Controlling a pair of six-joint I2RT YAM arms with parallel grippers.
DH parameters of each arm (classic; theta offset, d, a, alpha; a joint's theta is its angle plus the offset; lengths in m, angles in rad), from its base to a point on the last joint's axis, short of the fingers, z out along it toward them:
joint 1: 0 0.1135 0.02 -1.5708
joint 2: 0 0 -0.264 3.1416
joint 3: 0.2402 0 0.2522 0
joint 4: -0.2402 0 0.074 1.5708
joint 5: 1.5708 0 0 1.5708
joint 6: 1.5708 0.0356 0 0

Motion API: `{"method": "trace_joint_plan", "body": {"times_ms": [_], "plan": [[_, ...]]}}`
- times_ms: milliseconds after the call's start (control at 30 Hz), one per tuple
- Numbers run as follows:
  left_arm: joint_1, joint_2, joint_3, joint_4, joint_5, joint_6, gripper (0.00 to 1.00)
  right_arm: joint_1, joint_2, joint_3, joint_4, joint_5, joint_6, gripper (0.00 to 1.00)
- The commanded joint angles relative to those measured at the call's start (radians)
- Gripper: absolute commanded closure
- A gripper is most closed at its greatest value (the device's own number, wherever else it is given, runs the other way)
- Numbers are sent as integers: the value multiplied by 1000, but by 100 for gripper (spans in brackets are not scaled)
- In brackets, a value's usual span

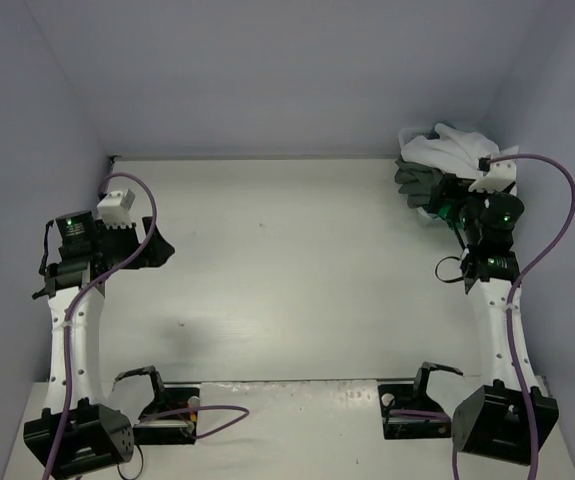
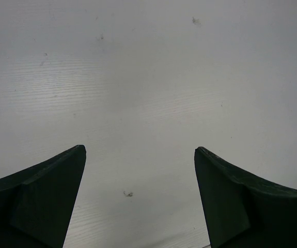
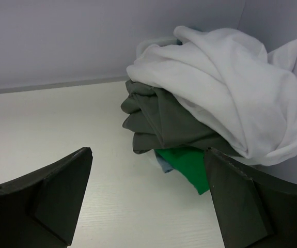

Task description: Fold and stack the t-shirts

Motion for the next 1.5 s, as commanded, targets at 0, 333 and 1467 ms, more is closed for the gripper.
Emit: {"method": "trace_joint_plan", "body": {"times_ms": [0,333,1467], "plan": [[7,-17,40,40,4,0,20,-2,50,111,35,31,-111,14],[7,15,60,40,20,3,20,-4,381,458,-154,163,-291,19],[8,0,59,23,17,8,20,-13,717,695,-322,277,-296,69]]}}
